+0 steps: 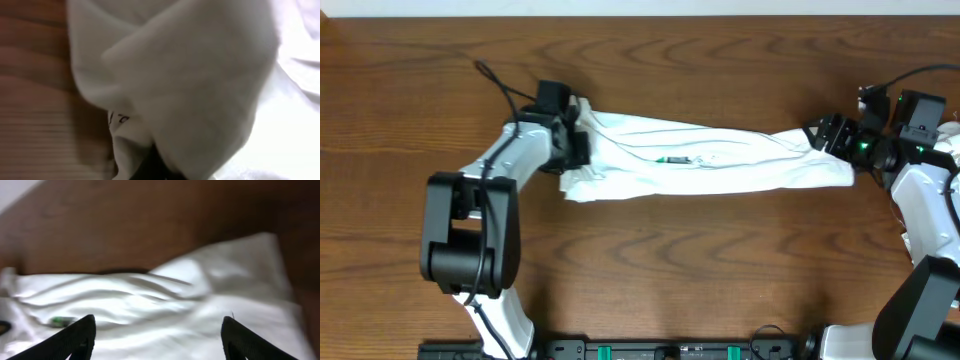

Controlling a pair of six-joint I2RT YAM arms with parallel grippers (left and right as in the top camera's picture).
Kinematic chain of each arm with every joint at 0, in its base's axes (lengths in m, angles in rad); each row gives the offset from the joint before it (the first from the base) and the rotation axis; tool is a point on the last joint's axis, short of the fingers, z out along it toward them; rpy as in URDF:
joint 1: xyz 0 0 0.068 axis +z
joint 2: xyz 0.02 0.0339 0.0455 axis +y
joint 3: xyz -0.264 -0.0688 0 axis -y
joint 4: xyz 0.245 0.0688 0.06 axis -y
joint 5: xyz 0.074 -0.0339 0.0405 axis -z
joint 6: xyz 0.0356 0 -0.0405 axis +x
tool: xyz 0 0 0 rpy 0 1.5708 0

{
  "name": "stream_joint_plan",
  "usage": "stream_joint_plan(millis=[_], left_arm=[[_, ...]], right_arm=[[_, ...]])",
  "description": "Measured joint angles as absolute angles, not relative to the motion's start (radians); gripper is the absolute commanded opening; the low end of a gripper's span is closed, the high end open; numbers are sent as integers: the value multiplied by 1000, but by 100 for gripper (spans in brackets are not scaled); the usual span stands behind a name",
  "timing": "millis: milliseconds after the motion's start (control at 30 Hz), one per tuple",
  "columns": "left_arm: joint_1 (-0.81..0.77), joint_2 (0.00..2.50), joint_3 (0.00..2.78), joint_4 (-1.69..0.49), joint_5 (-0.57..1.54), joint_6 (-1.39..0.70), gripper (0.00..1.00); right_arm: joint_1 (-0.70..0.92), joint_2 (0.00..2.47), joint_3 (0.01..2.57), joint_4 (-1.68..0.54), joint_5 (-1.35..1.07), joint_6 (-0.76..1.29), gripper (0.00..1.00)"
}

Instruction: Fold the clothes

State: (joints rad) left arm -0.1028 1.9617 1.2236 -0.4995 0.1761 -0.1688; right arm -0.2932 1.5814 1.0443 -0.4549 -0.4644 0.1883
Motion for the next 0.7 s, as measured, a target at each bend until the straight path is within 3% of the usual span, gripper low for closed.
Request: stream_joint_plan(millis=[100,333,700], left_arm=[[-45,1962,1224,-498,171,-176,6],[4,1962,1224,-498,138,-159,6],[14,1963,1226,-505,143,-157,8]], right_arm=[[-293,1588,1044,-483,-413,198,83],[-293,1683,1044,-445,-336,207,99],[-294,1880,1047,-270,-422,120,97]])
